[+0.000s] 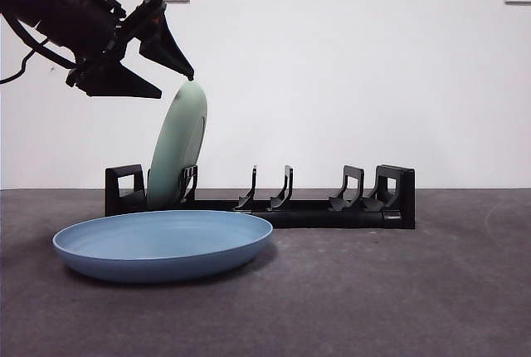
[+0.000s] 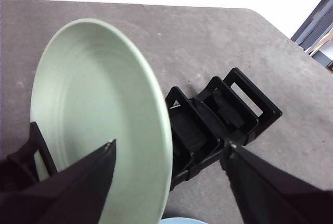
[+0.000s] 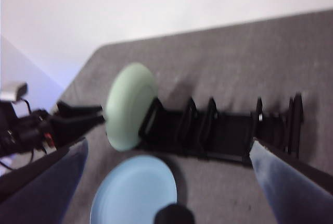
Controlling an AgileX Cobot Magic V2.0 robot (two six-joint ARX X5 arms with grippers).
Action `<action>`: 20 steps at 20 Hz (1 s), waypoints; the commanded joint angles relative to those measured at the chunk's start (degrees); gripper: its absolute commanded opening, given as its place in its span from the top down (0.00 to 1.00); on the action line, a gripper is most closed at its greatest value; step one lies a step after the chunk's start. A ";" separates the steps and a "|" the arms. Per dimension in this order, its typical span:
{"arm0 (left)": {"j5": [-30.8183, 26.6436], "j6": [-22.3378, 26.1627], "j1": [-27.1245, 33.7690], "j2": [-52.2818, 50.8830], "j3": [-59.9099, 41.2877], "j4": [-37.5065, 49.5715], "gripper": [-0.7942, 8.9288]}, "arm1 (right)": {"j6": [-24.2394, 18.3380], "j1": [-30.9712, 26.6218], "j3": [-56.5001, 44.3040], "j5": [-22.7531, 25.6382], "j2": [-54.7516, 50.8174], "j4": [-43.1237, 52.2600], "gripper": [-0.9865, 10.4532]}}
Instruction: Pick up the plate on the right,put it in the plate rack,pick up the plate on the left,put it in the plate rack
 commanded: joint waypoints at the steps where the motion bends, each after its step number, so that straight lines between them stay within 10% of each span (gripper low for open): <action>1: 0.13 0.74 -0.07 -2.34 -0.02 -0.83 0.56 | -0.90 1.51 -0.04 -0.22 1.66 -2.10 0.40; 20: -0.44 14.95 -0.11 -32.50 -0.02 -40.15 0.56 | -3.87 19.26 -0.07 5.99 32.92 -6.67 0.49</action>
